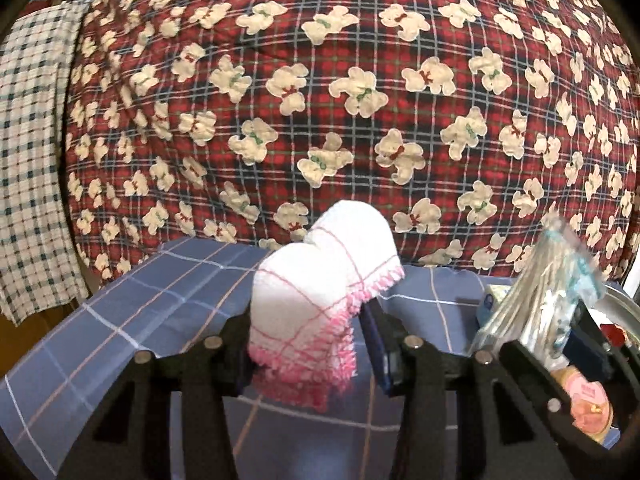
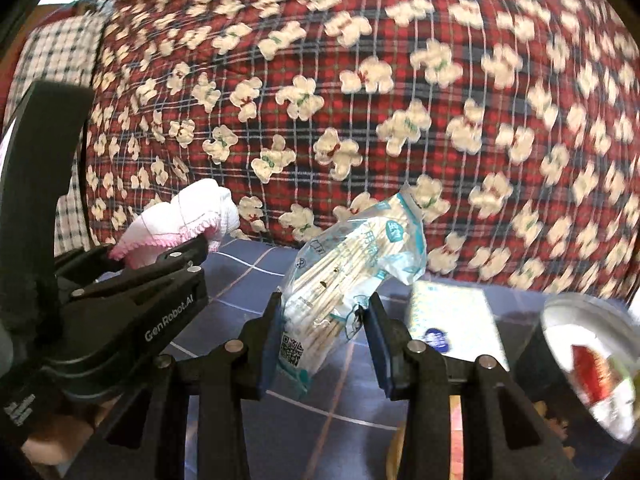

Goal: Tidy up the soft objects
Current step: 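Grasp the pink-edged white towel with the left gripper while the right gripper grasps the swab bag, then carry the towel and swab bag over the round tin with both grippers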

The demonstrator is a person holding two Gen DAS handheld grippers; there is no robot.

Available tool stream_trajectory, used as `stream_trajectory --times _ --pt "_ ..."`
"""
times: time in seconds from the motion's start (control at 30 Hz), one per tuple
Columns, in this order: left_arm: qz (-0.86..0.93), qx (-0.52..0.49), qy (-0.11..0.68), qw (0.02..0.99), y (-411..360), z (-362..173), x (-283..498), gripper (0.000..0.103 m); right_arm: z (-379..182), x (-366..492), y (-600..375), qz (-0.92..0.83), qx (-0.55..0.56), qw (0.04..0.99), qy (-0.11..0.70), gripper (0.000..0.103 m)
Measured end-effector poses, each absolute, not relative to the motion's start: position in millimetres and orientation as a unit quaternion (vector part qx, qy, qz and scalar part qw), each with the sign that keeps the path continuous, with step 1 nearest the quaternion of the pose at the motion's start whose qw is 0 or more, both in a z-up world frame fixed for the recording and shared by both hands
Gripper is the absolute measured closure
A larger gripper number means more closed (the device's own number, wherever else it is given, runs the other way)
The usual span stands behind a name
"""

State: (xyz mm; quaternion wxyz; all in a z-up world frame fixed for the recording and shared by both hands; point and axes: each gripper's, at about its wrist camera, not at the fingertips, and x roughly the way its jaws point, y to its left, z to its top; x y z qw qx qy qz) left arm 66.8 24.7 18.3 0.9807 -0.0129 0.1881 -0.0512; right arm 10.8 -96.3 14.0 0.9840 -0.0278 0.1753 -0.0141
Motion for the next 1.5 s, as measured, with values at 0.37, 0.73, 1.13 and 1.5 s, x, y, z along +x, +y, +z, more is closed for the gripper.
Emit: stream_trajectory --times 0.37,0.73,1.13,1.5 --pt "-0.043 -0.021 0.163 0.985 9.4 15.4 28.1 0.057 16.3 -29.4 -117.0 -0.045 -0.065 0.986 0.146 0.06" --pt "-0.049 -0.011 0.16 0.986 -5.5 12.2 9.1 0.057 15.5 -50.5 -125.3 -0.054 -0.083 0.986 0.131 0.06" --pt "-0.058 -0.01 0.158 0.986 -18.1 10.6 -2.4 0.057 16.2 -66.6 -135.7 -0.058 -0.086 0.988 0.118 0.06" --pt "-0.072 -0.015 0.159 0.985 -28.1 11.1 -8.3 0.057 15.8 -76.3 -143.3 -0.069 -0.097 0.987 0.109 0.06"
